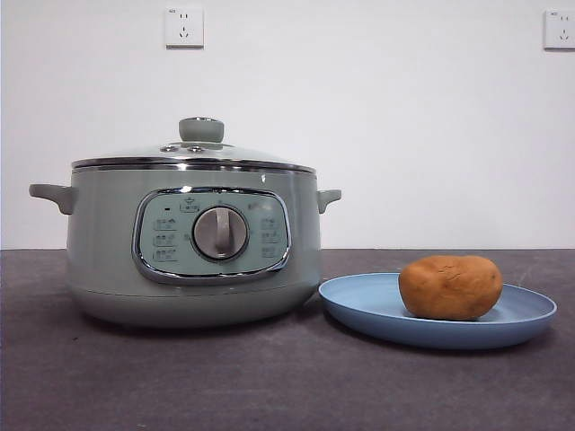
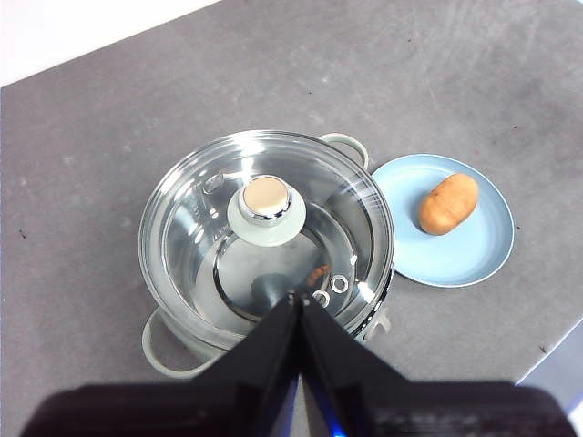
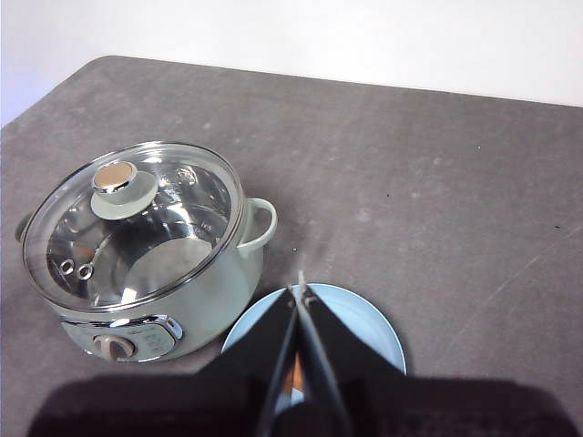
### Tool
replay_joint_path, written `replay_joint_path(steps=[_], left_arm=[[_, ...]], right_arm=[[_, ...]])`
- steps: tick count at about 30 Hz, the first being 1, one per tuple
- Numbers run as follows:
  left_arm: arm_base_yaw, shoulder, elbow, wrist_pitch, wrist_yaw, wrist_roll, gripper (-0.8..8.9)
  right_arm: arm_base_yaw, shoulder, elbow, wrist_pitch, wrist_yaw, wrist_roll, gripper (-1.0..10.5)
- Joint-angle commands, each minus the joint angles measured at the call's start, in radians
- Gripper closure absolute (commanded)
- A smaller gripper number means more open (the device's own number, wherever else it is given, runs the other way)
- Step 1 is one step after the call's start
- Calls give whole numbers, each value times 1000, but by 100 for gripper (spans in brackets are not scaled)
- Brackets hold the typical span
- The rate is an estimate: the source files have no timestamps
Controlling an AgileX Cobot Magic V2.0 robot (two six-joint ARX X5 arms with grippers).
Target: Take the potato out from the steamer,put the potato on the plate,close the lid
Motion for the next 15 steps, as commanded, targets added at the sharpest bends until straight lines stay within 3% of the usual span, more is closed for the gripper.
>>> replay_joint_path(steps=[1,9,15], left_arm=[[6,-10,-1,5,-2,19,817],[51,-53,-22,203,13,-42,817],[83,-132,-195,360,84,-45,817]], right_arm=[[1,-1,-8,3,3,10,948],[1,-1,-8,3,3,10,948],[1,-1,-8,3,3,10,948]])
